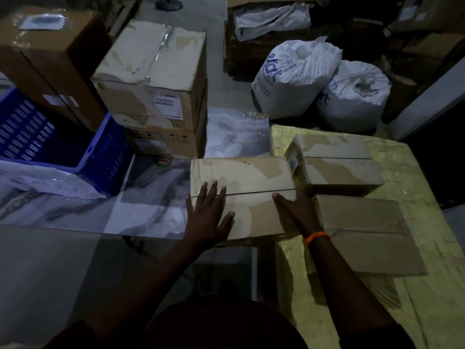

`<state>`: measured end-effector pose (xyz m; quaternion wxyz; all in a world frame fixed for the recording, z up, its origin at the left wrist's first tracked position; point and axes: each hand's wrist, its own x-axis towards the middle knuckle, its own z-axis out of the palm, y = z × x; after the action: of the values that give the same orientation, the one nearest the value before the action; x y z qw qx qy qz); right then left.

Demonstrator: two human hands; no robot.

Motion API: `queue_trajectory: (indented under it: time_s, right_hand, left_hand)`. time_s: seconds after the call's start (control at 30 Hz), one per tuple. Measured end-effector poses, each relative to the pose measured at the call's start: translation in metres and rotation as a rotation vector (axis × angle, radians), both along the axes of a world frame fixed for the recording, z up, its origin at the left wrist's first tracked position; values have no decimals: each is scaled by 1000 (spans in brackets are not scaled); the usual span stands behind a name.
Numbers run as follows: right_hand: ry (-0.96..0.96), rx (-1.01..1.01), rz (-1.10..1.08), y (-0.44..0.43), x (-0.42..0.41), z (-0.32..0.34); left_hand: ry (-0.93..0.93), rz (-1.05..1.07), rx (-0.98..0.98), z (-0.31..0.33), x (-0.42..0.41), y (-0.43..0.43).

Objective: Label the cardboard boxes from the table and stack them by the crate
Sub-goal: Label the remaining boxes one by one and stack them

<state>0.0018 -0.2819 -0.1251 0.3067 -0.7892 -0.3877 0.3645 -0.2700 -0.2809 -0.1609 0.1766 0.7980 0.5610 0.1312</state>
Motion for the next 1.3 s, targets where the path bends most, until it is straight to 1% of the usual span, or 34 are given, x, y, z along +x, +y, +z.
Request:
queue_trajectory:
  time_s: [0.13,0.27,0.4,0.47,0.6,0.7,0.77,0.87,0.97,1.1,1.17,1.3]
  right_hand:
    - [-90,3,145,10,12,27]
    - [-257,35,328,25,-8,59]
    - [-363,142,432,34,-50,98]
    - [-411,161,482,35,-71,110]
    - [-528,216,600,26,-102,127]
    - [-583,246,680,9,-123,140]
    - [-607,280,769,-2,-142,144]
    - [-666,345,906,-14,-168,142]
    - [-737,414,1018,-17,-177,140]
    - [-740,409,1135,-4,-163,139]
    - [-810,486,1165,-1,-153,133]
    - [-906,561,1196,2,-137,125]
  left_hand:
    - [-90,-2,-15,-7,1,-2]
    - [-197,-1,-73,-9,-28,-2]
    - [-214,32,-196,0,-50,-13]
    - [-221,62,-243,0,-59,-20]
    - [-184,128,-212,3,-82,-33]
    - [-179,153,-105,20,-107,-34]
    - [-219,95,34,40,-120,-26]
    - [-228,-12,265,73,-134,-6]
    - [-173,-68,363,97,-147,12]
    - [-184,-131,471,101,-154,16]
    - [-217,-142,539,98,-149,15]
    - [-266,-127,696,94,-134,8]
